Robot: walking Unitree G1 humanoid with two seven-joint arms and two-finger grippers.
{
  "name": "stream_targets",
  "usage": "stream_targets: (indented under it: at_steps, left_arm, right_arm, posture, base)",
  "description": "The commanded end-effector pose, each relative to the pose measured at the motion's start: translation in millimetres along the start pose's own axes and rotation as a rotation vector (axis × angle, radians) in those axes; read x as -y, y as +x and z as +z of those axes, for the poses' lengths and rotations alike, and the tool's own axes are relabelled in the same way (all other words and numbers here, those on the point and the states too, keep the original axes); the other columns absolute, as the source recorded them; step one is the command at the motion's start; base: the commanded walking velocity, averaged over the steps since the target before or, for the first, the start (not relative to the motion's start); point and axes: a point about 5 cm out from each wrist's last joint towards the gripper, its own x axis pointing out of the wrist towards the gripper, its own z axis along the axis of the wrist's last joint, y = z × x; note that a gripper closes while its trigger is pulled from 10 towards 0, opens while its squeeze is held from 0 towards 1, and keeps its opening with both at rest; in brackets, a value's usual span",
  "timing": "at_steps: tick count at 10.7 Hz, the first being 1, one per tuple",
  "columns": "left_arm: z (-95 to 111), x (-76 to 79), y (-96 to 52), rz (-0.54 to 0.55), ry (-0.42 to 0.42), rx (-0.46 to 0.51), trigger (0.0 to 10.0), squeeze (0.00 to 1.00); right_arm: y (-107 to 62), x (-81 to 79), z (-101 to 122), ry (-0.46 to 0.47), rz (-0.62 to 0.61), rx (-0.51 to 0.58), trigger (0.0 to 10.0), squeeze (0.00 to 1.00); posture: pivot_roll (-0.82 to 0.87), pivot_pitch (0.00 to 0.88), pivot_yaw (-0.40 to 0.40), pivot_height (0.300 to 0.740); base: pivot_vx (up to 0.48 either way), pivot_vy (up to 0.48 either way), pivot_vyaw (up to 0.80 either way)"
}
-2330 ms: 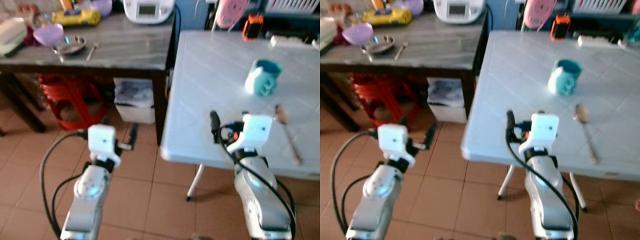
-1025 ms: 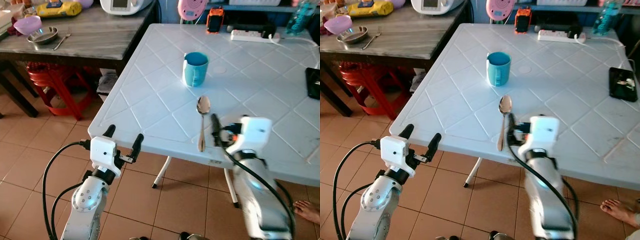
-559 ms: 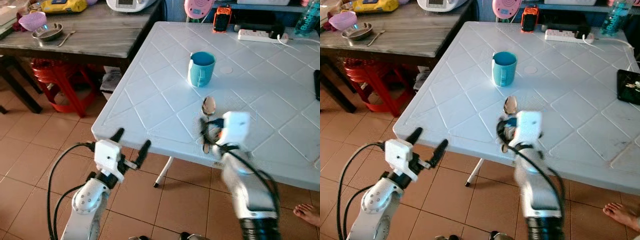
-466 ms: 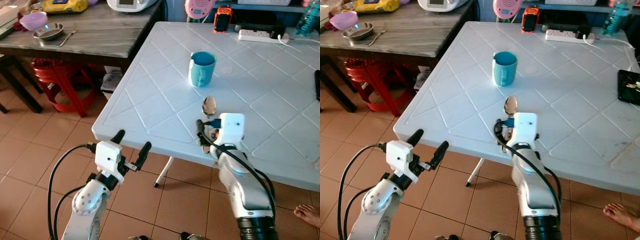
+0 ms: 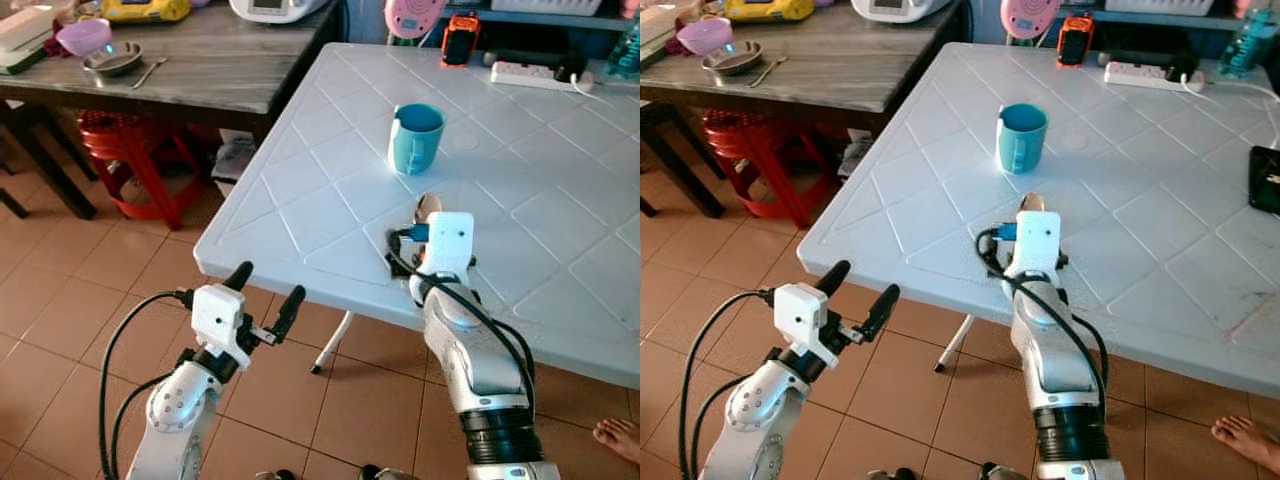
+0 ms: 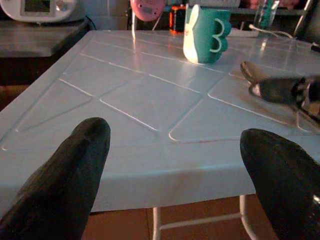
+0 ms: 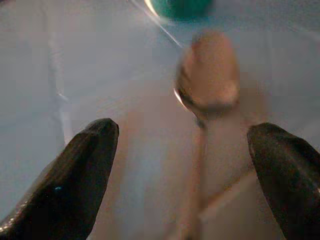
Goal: Setting the table
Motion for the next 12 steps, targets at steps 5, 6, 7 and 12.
stream_targets:
  at_steps: [5, 6, 7, 12]
  left_arm:
    - [3, 8.5, 3.3, -0.175, -0.082, 0.016, 10.0, 0.0]
    - [2, 8.9, 2.4, -0.198, -0.079, 0.006, 10.0, 0.0]
    - [2, 7.7, 0.6, -0.222, -0.067, -0.01, 10.0, 0.0]
    - [10, 8.2, -0.6, -0.236, -0.073, 0.002, 10.0, 0.0]
  right_arm:
    - [-1.4, 19.7, -20, 0.031, -0.127, -0.114, 0.0, 0.0]
    - [-1.2, 21.8, -20, 0.039, -0.136, -0.117, 0.0, 0.0]
    - [-0.5, 22.6, -19, 0.035, -0.137, -0.118, 0.0, 0.0]
    - [1.3, 27.1, -21, 0.03, -0.13, -0.135, 0.0, 0.0]
  posture:
    - [-0.1, 0.171, 0.068, 0.74]
    - [-0.1, 0.169, 0.068, 0.74]
    - [-0.1, 0.169, 0.069, 0.74]
    - [-0.1, 0.175, 0.067, 0.74]
  base:
    - [0.0, 0.0, 0.0]
    - [0.0, 0.0, 0.0]
    - [0.0, 0.0, 0.0]
    - [0.0, 0.0, 0.0]
